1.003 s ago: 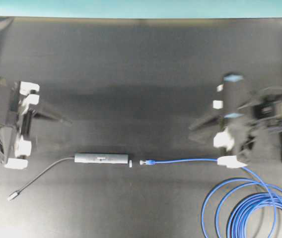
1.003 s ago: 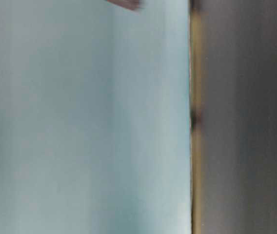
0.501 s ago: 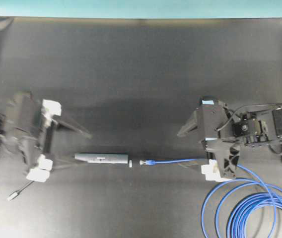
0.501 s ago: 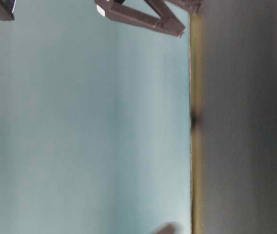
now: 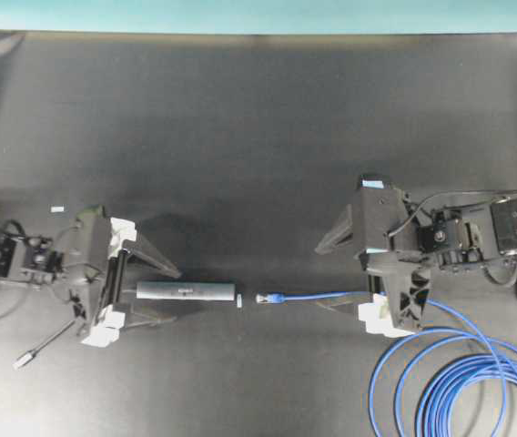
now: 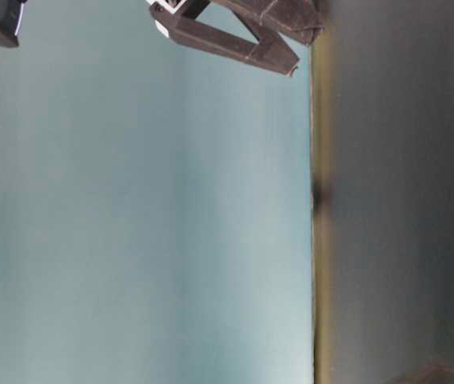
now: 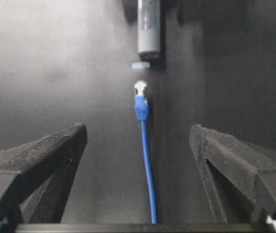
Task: Insert the LAN cable into the hub.
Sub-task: 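Move left gripper over the grey hub and right gripper over the blue plug, then close left gripper on the grey Anker hub and lift it slightly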
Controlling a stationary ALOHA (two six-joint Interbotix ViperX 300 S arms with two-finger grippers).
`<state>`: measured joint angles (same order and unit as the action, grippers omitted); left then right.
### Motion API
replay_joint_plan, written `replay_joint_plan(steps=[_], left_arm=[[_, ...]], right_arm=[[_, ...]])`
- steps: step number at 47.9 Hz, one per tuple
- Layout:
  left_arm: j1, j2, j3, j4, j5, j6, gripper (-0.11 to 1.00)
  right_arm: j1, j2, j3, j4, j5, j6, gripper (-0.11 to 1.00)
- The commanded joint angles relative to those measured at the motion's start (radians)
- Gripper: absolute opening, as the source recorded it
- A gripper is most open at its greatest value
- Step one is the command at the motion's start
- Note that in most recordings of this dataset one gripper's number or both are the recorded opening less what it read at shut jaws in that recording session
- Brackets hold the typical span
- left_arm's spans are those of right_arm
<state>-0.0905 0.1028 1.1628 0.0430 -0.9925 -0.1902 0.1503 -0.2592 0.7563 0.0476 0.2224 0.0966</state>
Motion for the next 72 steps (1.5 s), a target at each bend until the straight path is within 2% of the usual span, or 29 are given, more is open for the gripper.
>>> replay_joint_plan(steps=[1, 22, 28, 31, 38, 46, 51, 62, 72], left_arm=[[0.014, 0.026, -0.015, 0.003, -0.023, 0.0, 0.78], [0.006, 0.138, -0.069, 0.003, -0.026, 0.002, 0.78], [-0.003, 0.172, -0.092, 0.003, -0.014, 0.0, 0.75], [-0.011, 0.178, -0.098, 0.003, 0.003, 0.003, 0.68], [-0.034, 0.176, -0.097, 0.003, 0.021, 0.026, 0.28], [-0.035, 0.152, -0.101, 0.003, 0.058, 0.028, 0.28], [-0.035, 0.094, -0.109, 0.003, 0.14, 0.029, 0.28], [-0.026, -0.112, -0.141, 0.003, 0.446, 0.035, 0.28], [-0.02, -0.233, -0.17, 0.003, 0.607, 0.034, 0.28]], right_arm=[[0.005, 0.006, -0.02, 0.002, -0.012, 0.006, 0.83], [0.006, 0.018, -0.032, 0.003, -0.012, 0.008, 0.83], [0.006, 0.018, -0.032, 0.003, -0.012, 0.009, 0.83], [0.008, 0.018, -0.031, 0.003, -0.012, 0.012, 0.83], [0.008, 0.017, -0.026, 0.003, -0.012, 0.026, 0.83], [0.012, 0.023, -0.011, 0.003, -0.025, 0.026, 0.83], [0.023, 0.048, 0.006, 0.003, -0.064, 0.026, 0.83], [0.035, 0.163, 0.043, 0.0, -0.229, 0.023, 0.82], [0.023, 0.284, 0.052, -0.003, -0.383, 0.015, 0.82]])
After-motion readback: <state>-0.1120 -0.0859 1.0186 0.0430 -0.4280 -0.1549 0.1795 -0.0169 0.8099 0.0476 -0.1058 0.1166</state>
